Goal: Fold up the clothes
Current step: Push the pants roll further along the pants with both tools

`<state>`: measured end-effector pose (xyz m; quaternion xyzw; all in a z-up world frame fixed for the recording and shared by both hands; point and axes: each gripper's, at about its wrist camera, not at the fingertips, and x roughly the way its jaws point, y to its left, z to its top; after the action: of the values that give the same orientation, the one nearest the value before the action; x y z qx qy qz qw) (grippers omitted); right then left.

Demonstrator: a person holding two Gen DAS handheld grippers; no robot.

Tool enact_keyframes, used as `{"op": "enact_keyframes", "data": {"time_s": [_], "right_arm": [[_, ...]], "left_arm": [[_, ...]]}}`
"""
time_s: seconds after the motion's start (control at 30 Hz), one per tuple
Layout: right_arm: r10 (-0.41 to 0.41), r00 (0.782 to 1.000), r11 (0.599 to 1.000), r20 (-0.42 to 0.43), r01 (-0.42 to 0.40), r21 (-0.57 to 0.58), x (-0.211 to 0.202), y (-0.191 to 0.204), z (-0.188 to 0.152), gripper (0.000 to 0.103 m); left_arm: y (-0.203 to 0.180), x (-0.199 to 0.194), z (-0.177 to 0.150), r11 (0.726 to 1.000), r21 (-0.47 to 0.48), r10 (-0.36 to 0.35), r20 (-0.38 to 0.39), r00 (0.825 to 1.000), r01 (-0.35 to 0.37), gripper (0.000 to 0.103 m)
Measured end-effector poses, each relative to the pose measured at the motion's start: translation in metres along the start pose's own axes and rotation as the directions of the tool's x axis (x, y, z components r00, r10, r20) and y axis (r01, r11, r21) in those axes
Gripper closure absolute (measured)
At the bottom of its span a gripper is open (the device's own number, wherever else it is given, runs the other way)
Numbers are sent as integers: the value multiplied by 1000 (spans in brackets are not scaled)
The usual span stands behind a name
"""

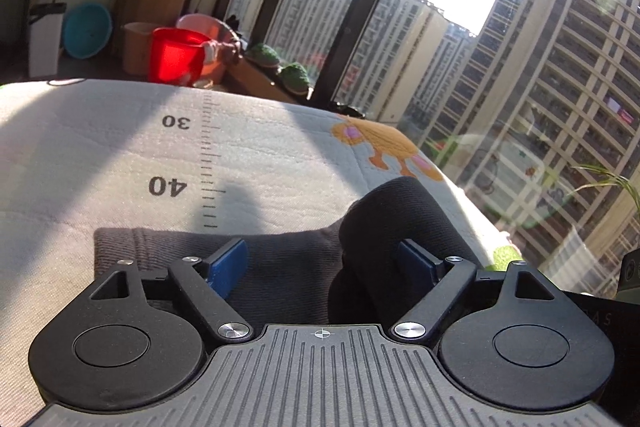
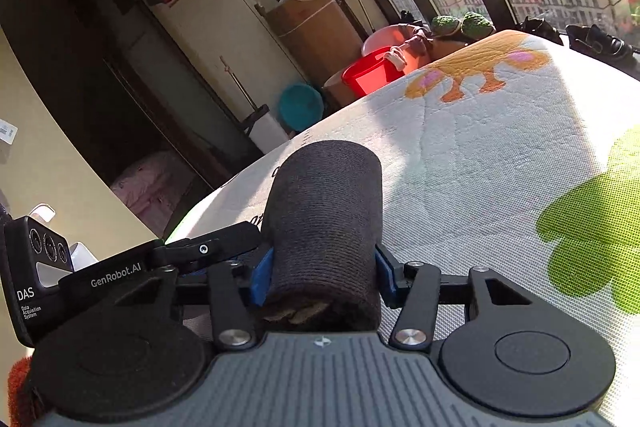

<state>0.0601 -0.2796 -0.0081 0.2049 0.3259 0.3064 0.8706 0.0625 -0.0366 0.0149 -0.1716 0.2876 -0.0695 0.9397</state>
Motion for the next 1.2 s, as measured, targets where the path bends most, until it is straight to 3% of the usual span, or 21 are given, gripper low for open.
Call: {"op": "enact_keyframes", "data": {"time_s": [0.1, 0.23, 0.4, 0.5, 0.6, 0.73, 0.77, 0.83, 0.87, 0.97, 1.07, 1.2], "right_arm": [[-101, 994, 985, 52, 107, -133, -15, 7, 5, 57], [-228, 972, 897, 52, 230, -377, -12, 35, 5, 56], [-303, 948, 769, 100, 305, -562, 4, 70, -16, 50], [-294, 950, 757, 110, 302, -579, 4, 76, -19, 45], [-244, 966, 813, 89, 254, -523, -9, 66, -14, 41], [-171, 983, 856, 72, 185, -483, -33, 52, -7, 42], [-154, 986, 868, 66, 167, -468, -39, 49, -4, 45], [-118, 992, 894, 52, 128, -430, -49, 44, 2, 64], [-103, 993, 906, 54, 116, -406, -53, 41, 7, 66], [-87, 993, 936, 85, 110, -333, -58, 35, 16, 66], [-128, 984, 961, 124, 155, -230, -48, 22, 25, 66], [-111, 992, 973, 54, 119, -197, -19, 18, 21, 66]], "left_arm": [[6, -9, 6, 1000, -16, 17, 24, 1000, -17, 12], [-1, -11, 15, 998, -46, -29, 30, 999, 30, 10], [-48, 1, 21, 994, 65, -88, 19, 996, 86, 9], [-67, 15, 19, 989, 144, -38, 0, 999, 38, 10], [-74, 26, 13, 977, 211, 11, -15, 1000, -7, 9], [-73, 28, 10, 976, 216, 12, -21, 1000, -7, 8], [-73, 28, 10, 976, 220, 12, -22, 1000, -7, 8], [-73, 28, 10, 974, 226, 12, -24, 1000, -6, 8], [-73, 27, 10, 974, 228, 15, -22, 1000, -9, 8], [-67, 25, 9, 974, 224, 24, -20, 1000, -19, 8], [-57, 21, 8, 978, 206, 37, -20, 999, -32, 8], [-41, 12, 8, 985, 168, 51, -17, 999, -48, 10]]}}
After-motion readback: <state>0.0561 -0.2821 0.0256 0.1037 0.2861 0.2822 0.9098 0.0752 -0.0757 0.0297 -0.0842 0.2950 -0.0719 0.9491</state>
